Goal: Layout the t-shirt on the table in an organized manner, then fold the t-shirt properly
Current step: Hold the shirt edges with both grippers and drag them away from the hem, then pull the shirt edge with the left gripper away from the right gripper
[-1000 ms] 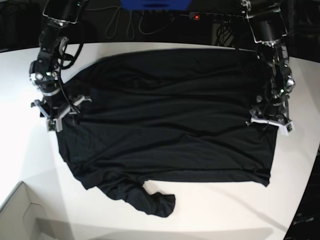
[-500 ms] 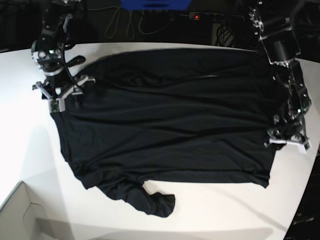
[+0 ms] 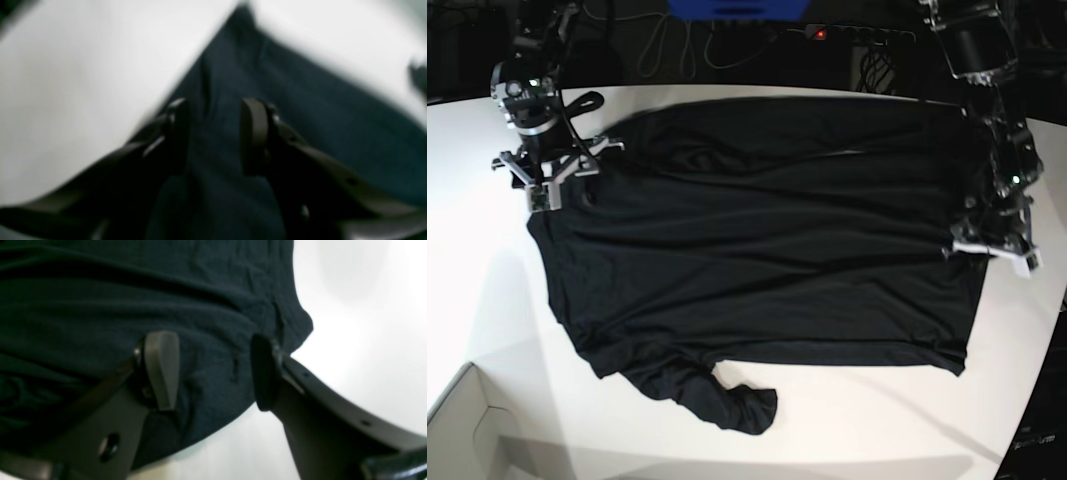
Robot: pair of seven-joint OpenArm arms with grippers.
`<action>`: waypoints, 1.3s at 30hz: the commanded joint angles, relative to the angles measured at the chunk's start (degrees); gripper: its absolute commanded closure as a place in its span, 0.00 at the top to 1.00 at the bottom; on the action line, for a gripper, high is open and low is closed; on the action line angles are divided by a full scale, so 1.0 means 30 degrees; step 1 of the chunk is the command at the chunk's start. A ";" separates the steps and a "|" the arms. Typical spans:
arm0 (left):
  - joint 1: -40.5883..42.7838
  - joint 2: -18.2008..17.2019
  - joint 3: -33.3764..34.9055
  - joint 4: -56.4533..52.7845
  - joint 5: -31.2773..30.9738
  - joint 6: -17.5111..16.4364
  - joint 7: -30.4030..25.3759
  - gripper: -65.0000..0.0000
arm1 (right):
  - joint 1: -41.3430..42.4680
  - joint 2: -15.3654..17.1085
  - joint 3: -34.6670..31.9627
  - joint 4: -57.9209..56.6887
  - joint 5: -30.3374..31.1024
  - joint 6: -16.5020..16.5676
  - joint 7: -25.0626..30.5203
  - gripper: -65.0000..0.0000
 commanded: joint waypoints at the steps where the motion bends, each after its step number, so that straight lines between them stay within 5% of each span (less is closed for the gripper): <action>1: -0.0303 -0.0384 -0.0082 0.0211 -0.0143 -0.0124 -0.0819 0.37 | 0.0189 0.0109 -0.0377 -0.0009 0.0231 -0.0060 0.0441 0.53; 9: -0.0714 -0.0560 -0.0082 -0.2456 0.0033 -0.0153 -0.0936 0.37 | 0.1303 0.0197 -0.1843 -0.1503 0.0201 -0.0060 0.0441 0.53; 26: -0.4347 -0.1908 0.1852 -0.9957 0.0063 -0.0153 -0.6328 0.37 | 0.0043 0.0197 -0.2487 -0.1386 0.0201 -0.0060 0.0470 0.53; 39: -0.6750 -0.1732 0.1852 -1.0485 -0.0084 -0.0153 -0.6445 0.37 | 0.1010 0.0783 -0.2341 -0.2851 0.0172 -0.0060 0.0441 0.53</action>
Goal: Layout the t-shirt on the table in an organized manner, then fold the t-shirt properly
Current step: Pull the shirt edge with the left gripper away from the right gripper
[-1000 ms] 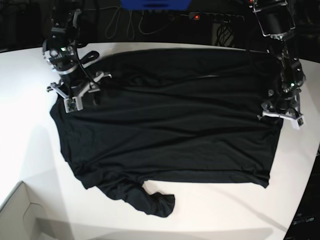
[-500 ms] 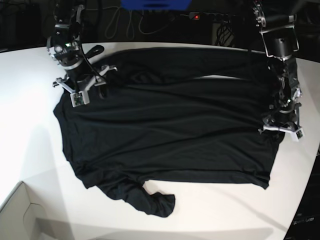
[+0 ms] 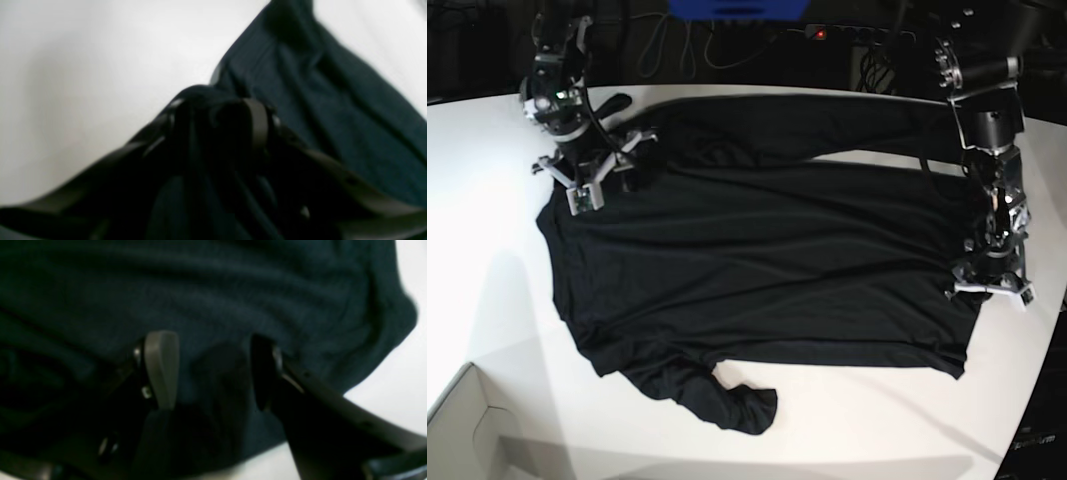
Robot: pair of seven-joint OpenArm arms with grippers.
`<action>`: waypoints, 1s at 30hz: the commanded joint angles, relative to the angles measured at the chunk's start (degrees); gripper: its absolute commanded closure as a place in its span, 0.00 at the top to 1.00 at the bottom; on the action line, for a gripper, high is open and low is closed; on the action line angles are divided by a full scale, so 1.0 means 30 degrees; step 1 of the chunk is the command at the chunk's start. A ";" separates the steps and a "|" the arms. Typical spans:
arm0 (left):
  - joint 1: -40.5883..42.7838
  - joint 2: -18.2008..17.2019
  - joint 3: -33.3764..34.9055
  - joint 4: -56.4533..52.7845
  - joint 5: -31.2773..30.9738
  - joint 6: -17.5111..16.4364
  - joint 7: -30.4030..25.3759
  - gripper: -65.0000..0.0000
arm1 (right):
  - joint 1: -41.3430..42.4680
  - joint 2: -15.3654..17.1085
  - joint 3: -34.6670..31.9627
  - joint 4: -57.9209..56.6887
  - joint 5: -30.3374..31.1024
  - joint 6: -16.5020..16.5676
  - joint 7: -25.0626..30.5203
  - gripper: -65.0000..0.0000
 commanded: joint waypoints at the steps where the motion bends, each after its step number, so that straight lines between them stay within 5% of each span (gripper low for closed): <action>1: -0.0426 -0.0282 -0.0042 0.0598 -0.0164 -0.0110 -0.0464 0.37 | 0.0122 0.0245 0.0063 0.0113 0.0179 -0.0119 0.0354 0.53; 10: 0.2329 -0.0311 -0.0218 0.5257 -0.0223 -0.0022 -0.0435 0.37 | -0.0670 0.0538 0.0444 0.2018 0.0209 -0.0177 0.0441 0.53; 20: 0.8922 -0.0253 -0.0804 1.2554 -0.0252 0.0037 -0.0435 0.37 | -0.2311 -0.0107 0.0474 0.3630 0.0238 -0.0177 0.0441 0.53; 30: 1.4314 0.2092 -0.2240 1.7741 -0.0076 -0.0110 -0.0435 0.37 | -0.2721 -0.0107 0.0415 0.3630 0.0296 -0.0177 0.0500 0.53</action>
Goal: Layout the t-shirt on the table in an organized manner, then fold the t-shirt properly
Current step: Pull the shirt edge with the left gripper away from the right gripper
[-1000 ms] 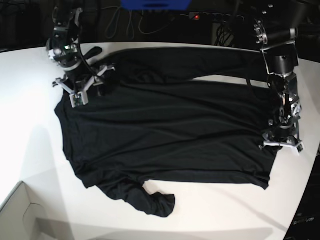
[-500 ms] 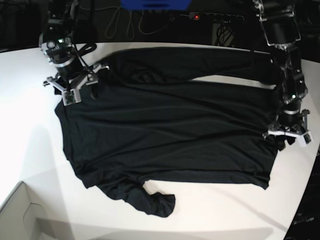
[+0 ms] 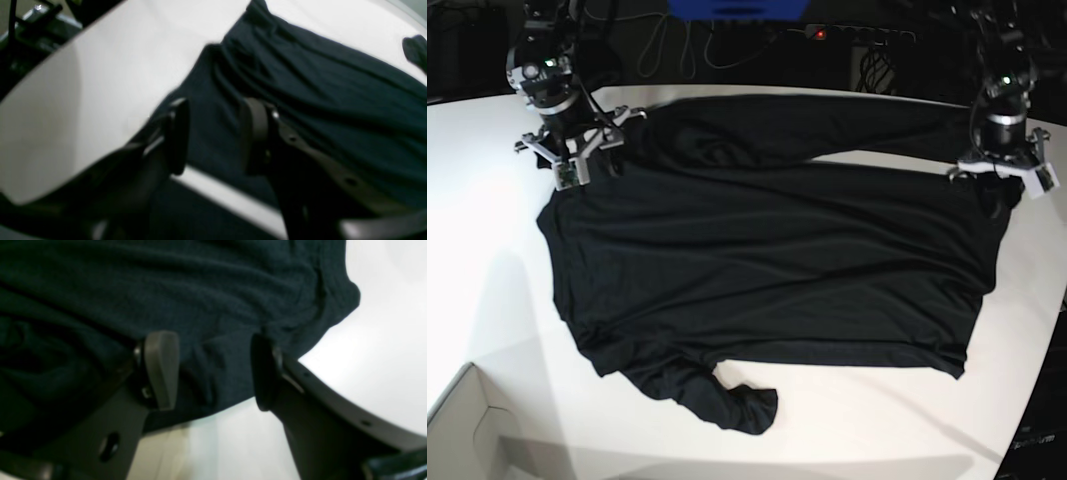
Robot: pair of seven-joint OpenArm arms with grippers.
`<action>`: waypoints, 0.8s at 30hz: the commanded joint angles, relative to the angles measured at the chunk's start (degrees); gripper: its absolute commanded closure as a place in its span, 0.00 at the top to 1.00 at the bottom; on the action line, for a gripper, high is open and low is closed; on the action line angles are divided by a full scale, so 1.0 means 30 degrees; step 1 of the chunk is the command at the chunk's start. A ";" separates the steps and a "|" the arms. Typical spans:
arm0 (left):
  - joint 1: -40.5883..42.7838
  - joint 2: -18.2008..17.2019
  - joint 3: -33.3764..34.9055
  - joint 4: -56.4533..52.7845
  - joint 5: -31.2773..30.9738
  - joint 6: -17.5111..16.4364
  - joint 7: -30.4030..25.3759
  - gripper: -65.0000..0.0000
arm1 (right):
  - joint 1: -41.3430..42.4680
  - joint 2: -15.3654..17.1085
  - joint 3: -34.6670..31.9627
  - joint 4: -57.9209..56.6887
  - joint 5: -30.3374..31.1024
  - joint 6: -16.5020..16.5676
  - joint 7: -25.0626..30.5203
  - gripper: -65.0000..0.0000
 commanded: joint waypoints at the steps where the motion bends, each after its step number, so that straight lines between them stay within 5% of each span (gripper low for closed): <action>1: 0.0299 -0.0189 -0.0047 0.0562 0.0019 -0.0117 -0.0537 0.37 | 0.0033 0.0061 -0.0044 0.0359 0.0231 -0.0046 0.0493 0.53; 13: 0.5720 -0.0335 -0.0252 0.2643 0.0048 -0.0117 -0.0683 0.37 | 0.0121 -0.0056 -0.0073 0.0329 0.0260 0.0042 0.0493 0.53; 17: 0.6247 0.0163 -0.2127 0.2408 -0.0128 -0.0117 -0.0566 0.38 | 0.0121 -0.0056 -0.0073 0.0329 0.0260 0.0042 0.0493 0.53; 24: 0.5779 0.0515 -0.3182 0.0152 -0.0128 -0.0117 -0.0566 0.52 | 0.0473 -0.0085 -0.0073 0.0212 0.0260 0.0071 0.0493 0.53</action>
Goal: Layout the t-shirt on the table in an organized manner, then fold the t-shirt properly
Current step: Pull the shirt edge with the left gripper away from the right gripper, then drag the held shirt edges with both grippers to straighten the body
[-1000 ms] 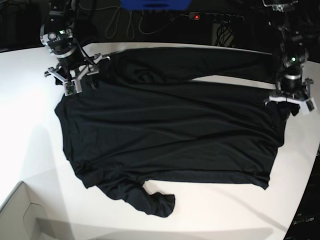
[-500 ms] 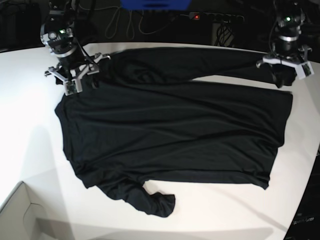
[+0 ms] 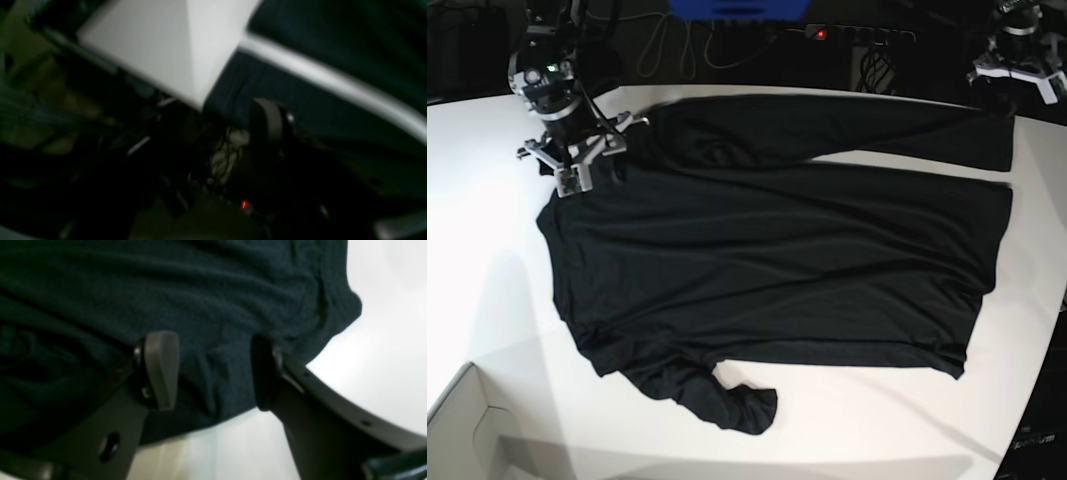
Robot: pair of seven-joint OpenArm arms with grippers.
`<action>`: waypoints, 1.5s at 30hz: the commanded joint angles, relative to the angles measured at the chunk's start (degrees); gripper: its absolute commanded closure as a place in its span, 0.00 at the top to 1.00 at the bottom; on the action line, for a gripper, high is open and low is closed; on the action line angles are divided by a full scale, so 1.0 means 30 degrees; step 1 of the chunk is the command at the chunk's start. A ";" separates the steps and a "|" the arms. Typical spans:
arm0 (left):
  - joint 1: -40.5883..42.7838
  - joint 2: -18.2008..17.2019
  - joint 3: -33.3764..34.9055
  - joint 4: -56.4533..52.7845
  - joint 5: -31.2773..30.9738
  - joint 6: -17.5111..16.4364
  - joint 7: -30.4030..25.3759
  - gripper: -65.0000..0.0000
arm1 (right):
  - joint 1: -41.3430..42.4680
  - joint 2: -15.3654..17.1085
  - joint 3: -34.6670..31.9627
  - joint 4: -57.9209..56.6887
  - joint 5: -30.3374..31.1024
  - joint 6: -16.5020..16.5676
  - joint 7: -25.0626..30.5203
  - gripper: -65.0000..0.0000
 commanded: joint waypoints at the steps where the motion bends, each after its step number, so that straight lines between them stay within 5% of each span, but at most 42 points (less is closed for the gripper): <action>1: -0.0336 -0.0185 -0.0166 -0.0135 -0.0062 0.0087 -0.0602 0.53 | 0.0072 0.0017 0.0014 0.0307 0.0246 0.0013 0.0456 0.53; 27: -0.3061 -0.0273 0.0215 -0.3798 0.0113 0.0057 -0.0573 0.52 | 0.0072 0.0017 0.0014 0.0277 0.0246 0.0013 0.0427 0.53; 37: -0.3559 -0.0214 0.0479 -0.3974 0.0143 0.0057 -0.0573 0.23 | -0.0075 0.0046 0.0073 0.0277 0.0246 0.0013 0.0368 0.53; 40: -0.3559 -0.0214 0.0479 -0.3886 0.0143 0.0057 -0.0573 0.00 | -0.0104 0.0046 0.0102 0.0307 0.0187 0.0013 0.0339 0.53; 45: -0.3383 -0.0155 0.0420 -0.3534 -0.0033 0.0057 -0.0573 0.00 | -0.0719 0.0046 -0.0367 0.0629 0.0216 0.0013 0.0456 0.54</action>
